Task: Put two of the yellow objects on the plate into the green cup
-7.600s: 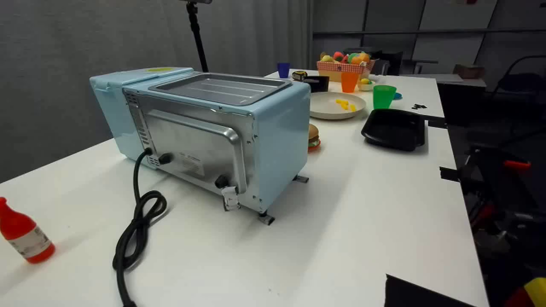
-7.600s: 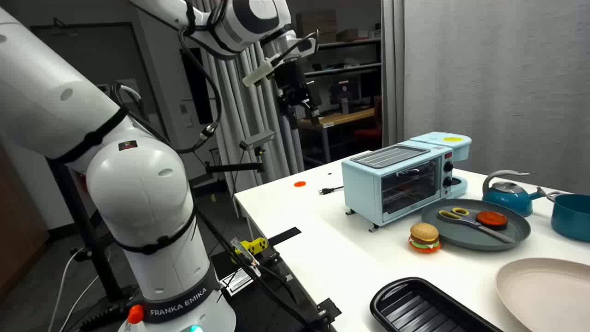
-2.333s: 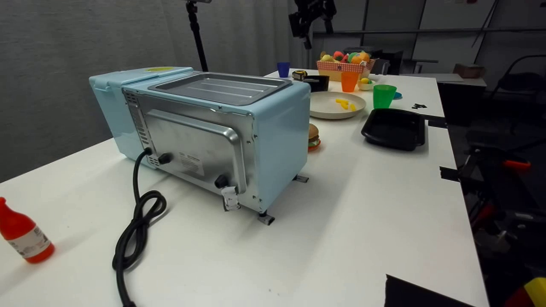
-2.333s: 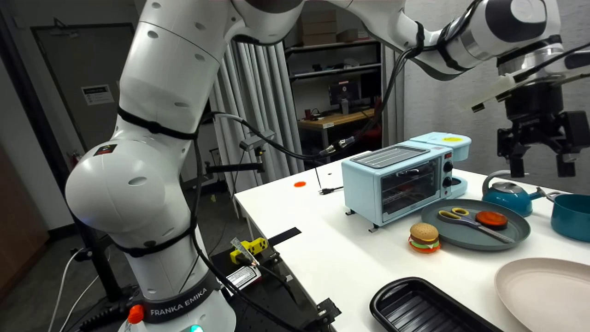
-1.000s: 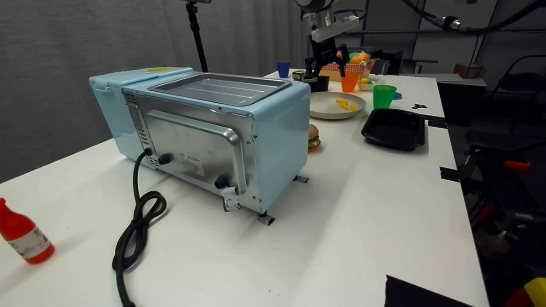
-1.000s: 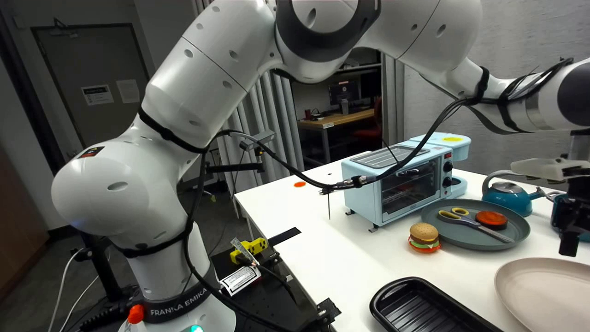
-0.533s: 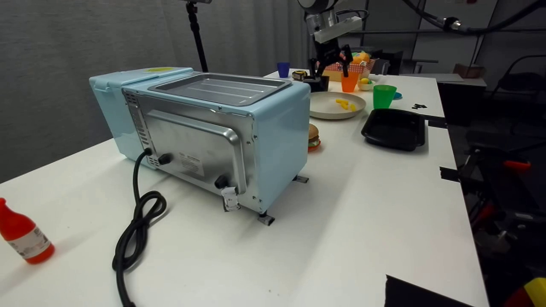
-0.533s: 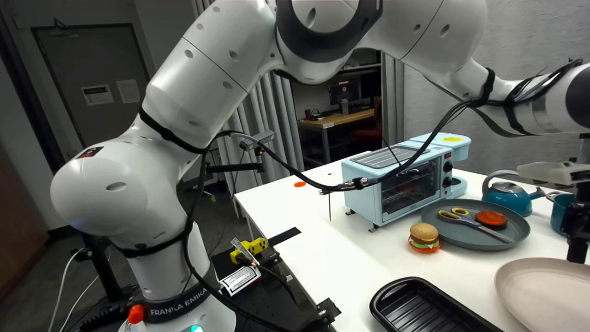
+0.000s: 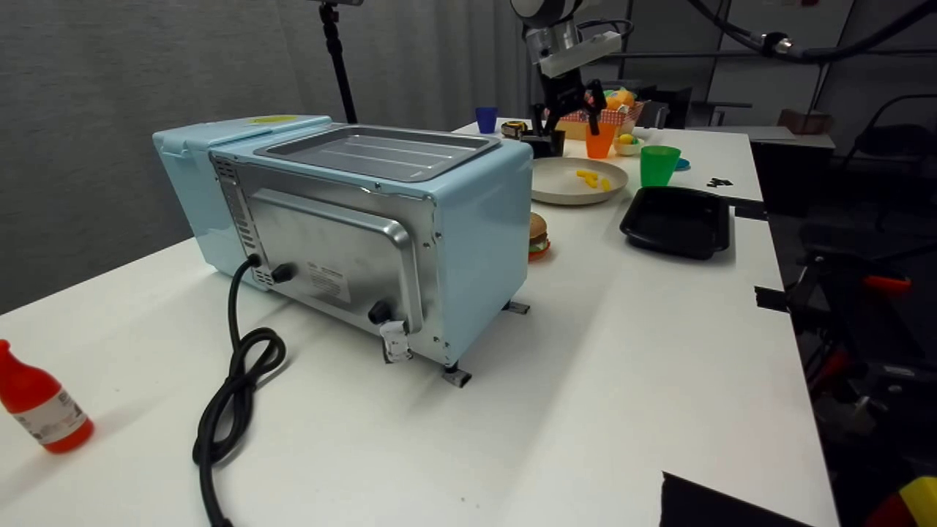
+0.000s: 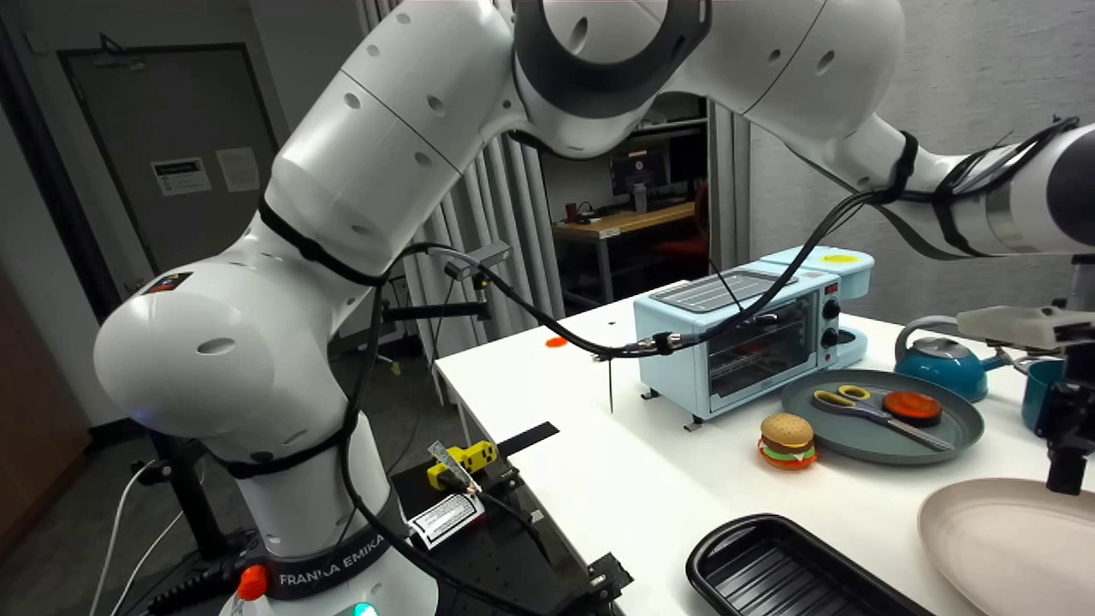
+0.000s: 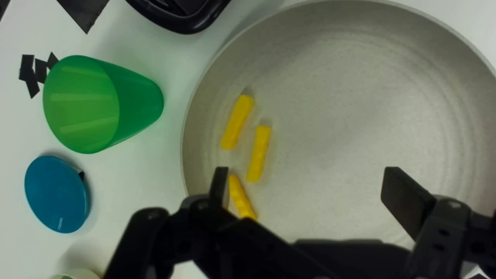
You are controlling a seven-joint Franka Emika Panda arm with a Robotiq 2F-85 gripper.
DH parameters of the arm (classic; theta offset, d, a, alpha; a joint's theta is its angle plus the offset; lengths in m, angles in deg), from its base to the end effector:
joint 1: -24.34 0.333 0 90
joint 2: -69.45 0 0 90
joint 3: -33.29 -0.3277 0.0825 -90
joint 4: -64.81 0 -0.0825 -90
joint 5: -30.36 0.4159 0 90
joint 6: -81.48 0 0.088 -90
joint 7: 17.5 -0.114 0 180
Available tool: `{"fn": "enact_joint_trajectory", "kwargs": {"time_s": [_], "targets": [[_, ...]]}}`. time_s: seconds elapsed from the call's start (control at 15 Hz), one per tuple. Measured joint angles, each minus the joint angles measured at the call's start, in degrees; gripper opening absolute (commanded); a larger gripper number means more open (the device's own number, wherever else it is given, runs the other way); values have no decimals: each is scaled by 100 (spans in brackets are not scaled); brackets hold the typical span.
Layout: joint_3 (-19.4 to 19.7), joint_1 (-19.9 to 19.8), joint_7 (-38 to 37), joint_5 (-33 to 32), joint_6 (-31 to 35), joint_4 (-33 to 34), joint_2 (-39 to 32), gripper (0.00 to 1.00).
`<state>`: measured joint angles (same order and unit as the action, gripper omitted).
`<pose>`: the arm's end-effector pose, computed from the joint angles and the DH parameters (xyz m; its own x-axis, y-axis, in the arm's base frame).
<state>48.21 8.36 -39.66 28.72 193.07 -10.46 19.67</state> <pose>0.6652 -0.3539 0.1949 0.6471 -0.7536 -0.1155 -0.7054 -0.6493 0.2843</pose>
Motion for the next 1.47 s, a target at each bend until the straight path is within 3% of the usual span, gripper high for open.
{"fn": "enact_joint_trajectory", "kwargs": {"time_s": [0.67, 1.47], "targets": [[143, -125, -409, 38, 107, -14, -336, 100], [50, -332, -522, 835, 813, -291, -521, 100]]}}
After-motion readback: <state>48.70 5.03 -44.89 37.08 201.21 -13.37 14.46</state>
